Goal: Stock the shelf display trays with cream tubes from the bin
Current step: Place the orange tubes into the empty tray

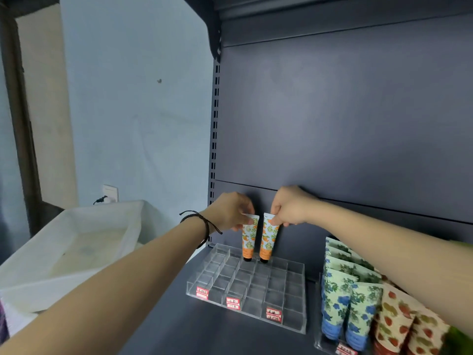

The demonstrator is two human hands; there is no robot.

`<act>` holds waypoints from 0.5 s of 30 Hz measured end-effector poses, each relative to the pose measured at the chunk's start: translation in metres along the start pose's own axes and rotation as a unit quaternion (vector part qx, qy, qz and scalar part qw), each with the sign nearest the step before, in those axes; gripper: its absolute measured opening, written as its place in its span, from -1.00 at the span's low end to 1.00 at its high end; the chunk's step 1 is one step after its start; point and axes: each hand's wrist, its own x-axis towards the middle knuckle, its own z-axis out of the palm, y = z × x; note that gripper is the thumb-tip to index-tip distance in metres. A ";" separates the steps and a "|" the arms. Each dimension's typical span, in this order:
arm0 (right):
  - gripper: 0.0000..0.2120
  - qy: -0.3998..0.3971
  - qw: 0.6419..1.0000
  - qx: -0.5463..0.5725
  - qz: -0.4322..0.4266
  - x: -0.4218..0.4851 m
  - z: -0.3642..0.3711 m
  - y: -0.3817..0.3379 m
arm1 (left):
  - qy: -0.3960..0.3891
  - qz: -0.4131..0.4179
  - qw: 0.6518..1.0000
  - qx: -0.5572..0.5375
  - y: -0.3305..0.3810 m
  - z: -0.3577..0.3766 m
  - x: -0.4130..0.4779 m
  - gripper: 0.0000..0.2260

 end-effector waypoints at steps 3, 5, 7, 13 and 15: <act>-0.79 -0.019 1.000 -0.017 -0.005 0.002 0.007 -0.003 | -0.009 -0.008 1.000 0.011 -0.003 0.004 0.002 -0.89; -0.79 -0.030 0.999 -0.036 -0.006 0.003 0.012 -0.006 | -0.014 -0.009 1.000 0.017 -0.004 0.009 0.002 -0.87; -0.79 -0.027 0.999 -0.046 -0.007 0.003 0.015 -0.007 | -0.014 -0.006 1.000 0.025 -0.003 0.013 0.002 -0.83; -0.76 -0.038 0.997 -0.062 -0.002 0.005 0.013 -0.008 | -0.014 -0.010 0.999 0.031 -0.003 0.013 0.003 -0.79; -0.74 -0.039 0.997 -0.069 0.001 0.005 0.013 -0.008 | -0.014 -0.015 0.999 0.031 -0.004 0.012 0.002 -0.77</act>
